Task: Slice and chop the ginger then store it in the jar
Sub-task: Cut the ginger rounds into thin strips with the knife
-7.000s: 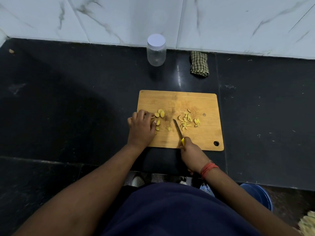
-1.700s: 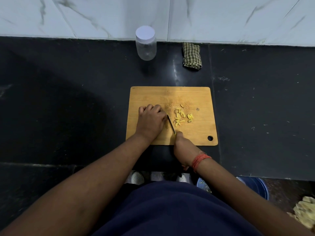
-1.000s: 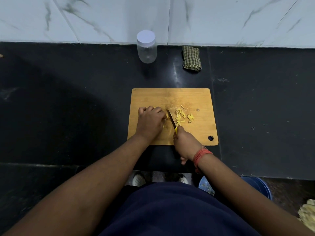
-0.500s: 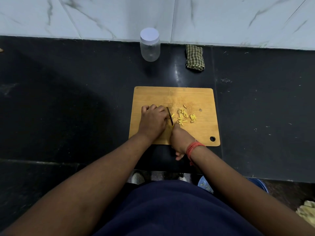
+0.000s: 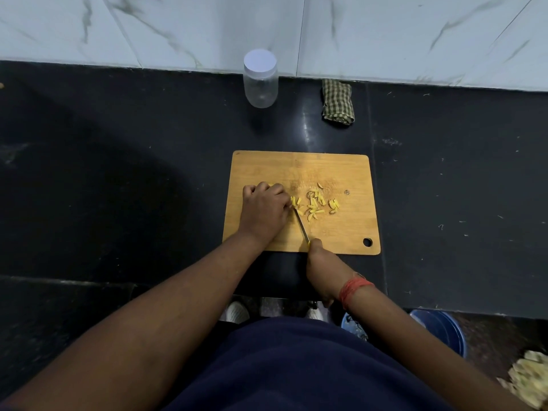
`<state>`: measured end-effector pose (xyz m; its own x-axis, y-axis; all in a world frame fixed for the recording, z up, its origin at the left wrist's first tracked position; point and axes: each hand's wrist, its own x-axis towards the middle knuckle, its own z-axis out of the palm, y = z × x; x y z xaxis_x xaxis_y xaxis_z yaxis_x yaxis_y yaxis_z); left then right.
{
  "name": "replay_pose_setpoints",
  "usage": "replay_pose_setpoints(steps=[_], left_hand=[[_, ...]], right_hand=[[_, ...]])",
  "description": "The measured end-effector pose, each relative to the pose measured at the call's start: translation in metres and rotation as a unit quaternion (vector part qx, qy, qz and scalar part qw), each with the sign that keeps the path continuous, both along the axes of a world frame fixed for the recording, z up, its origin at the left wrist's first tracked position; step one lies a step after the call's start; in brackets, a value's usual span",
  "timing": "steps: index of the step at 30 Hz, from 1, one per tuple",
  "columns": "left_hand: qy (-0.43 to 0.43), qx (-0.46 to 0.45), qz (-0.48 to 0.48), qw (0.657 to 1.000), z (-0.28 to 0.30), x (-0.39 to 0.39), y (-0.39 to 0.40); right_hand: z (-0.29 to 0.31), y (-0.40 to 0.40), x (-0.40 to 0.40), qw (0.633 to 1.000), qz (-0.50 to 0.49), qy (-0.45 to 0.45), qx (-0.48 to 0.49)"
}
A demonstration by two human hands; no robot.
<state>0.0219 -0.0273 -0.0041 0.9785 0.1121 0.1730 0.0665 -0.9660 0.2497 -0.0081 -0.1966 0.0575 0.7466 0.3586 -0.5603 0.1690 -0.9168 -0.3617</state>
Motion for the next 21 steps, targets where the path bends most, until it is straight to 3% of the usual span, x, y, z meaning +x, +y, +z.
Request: replay_pose_setpoints(steps=[1, 2, 4, 7, 14, 21], left_hand=[[-0.001, -0.002, -0.001, 1.000, -0.001, 0.000, 0.000], [-0.002, -0.005, -0.002, 1.000, -0.001, -0.001, 0.000], [-0.003, -0.007, -0.006, 1.000, 0.000, -0.001, -0.001], [-0.004, -0.013, -0.003, 1.000, 0.001, -0.002, -0.002], [0.001, -0.077, 0.023, 0.997, 0.001, -0.002, 0.000], [0.010, -0.080, 0.028, 0.996, -0.002, -0.001, -0.001]], right_hand=[[0.001, -0.004, 0.001, 0.995, -0.076, 0.061, 0.013], [-0.008, -0.010, -0.001, 0.999, -0.051, 0.017, -0.001], [-0.003, -0.011, -0.004, 0.996, -0.030, 0.085, 0.004], [0.002, -0.012, 0.002, 0.992, -0.087, 0.055, 0.073], [0.005, 0.019, 0.021, 0.981, -0.118, 0.117, 0.097], [0.001, 0.028, 0.024, 0.979, -0.123, 0.125, 0.105]])
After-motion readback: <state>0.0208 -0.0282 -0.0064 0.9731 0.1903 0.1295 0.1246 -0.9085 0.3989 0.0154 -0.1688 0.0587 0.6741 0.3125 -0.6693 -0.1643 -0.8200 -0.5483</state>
